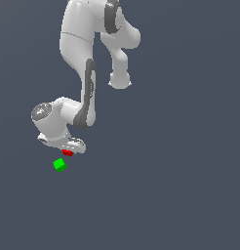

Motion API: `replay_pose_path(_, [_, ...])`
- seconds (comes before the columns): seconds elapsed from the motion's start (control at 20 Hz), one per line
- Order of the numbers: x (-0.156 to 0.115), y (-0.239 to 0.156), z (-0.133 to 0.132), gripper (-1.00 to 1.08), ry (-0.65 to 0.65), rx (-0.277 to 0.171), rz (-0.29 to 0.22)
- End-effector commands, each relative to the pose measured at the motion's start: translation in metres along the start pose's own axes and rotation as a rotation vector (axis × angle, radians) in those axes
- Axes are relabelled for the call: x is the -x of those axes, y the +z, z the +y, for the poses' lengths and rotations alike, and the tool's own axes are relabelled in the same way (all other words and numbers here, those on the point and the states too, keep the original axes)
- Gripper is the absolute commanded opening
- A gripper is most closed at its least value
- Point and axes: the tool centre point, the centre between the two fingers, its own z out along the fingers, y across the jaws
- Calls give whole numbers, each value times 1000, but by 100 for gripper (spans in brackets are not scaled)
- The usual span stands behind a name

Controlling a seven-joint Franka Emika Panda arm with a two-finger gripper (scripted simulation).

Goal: Stack the red cube on top of the green cube.

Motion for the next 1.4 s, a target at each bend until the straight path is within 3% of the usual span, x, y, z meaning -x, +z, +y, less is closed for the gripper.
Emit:
replay_pose_path(0.0, [-1,0,0,-100,0,0,1])
replay_pose_path(0.7, [0,-8,0,-100,0,0,1])
replay_pose_path(1.35, [1,-84,0,-100,0,0,1])
